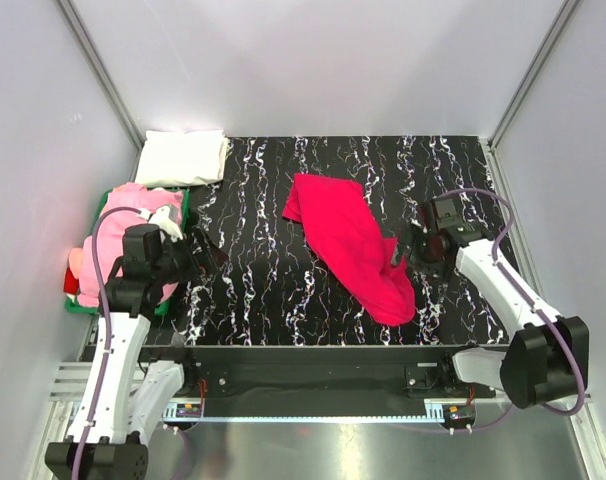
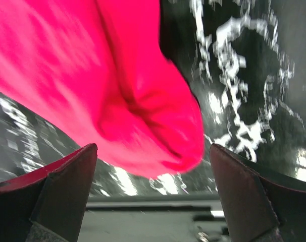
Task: Fold and stack the t-shirts
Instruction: Flatten the tshirt out
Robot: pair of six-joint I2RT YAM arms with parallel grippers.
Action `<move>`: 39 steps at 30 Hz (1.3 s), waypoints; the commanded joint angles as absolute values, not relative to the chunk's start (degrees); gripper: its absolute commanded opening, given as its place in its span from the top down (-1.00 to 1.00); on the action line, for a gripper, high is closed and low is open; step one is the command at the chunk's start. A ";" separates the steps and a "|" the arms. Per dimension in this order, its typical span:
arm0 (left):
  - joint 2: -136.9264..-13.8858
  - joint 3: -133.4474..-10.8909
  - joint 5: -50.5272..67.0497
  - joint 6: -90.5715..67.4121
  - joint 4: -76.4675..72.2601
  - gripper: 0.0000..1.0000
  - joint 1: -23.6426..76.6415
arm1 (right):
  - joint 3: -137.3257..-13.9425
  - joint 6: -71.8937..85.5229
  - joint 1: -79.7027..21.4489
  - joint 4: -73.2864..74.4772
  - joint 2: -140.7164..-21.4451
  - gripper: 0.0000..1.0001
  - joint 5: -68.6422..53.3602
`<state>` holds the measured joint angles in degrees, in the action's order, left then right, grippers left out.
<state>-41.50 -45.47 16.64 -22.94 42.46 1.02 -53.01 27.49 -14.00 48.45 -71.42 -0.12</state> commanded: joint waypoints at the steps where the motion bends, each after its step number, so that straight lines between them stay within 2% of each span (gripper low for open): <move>1: -42.10 -45.97 15.21 -22.94 41.05 -0.94 2.72 | -57.65 29.79 -10.30 42.63 -72.76 -0.99 -1.64; 6: -41.40 -45.09 15.03 -23.47 39.73 -0.94 3.16 | -56.43 30.49 -1.69 33.58 -81.55 -0.97 -12.82; 18: -42.10 -44.74 15.82 -23.47 39.29 -0.94 3.16 | -59.85 31.64 -1.14 23.38 -101.06 -0.49 -17.49; 21: -42.36 -44.82 15.47 -23.55 39.29 -0.94 3.16 | -60.82 32.16 -1.14 21.54 -105.11 -0.11 -18.98; 22: -42.54 -44.82 14.34 -23.64 39.29 -0.93 3.16 | -60.82 32.34 -1.14 21.01 -105.81 0.21 -20.20; 24: -43.76 -45.17 12.40 -24.78 39.20 -0.86 3.16 | -60.82 32.17 -1.14 20.39 -106.79 0.64 -20.83; 25: -44.73 -45.44 12.57 -24.87 38.50 -0.86 3.34 | -60.73 32.17 -1.14 20.30 -106.70 1.00 -20.57; 30: -58.42 -52.08 9.86 -28.12 31.13 -0.82 8.95 | -67.83 28.41 -1.23 28.63 -100.65 1.00 -14.60; 34: -74.23 -63.52 6.59 -28.92 27.51 -0.82 15.81 | -83.36 24.44 -1.23 39.00 -92.48 1.00 -3.82; 35: -81.75 -66.50 6.85 -29.00 26.90 -0.82 16.43 | -84.80 24.35 -1.14 41.55 -89.85 1.00 -2.65; 39: -99.11 -78.99 9.40 -30.23 25.58 -0.86 18.37 | -82.45 27.23 -1.14 41.66 -82.90 1.00 -1.58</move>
<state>-90.56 -73.14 9.41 -28.80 30.26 17.41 -82.76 27.03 -1.06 36.80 -89.97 -6.59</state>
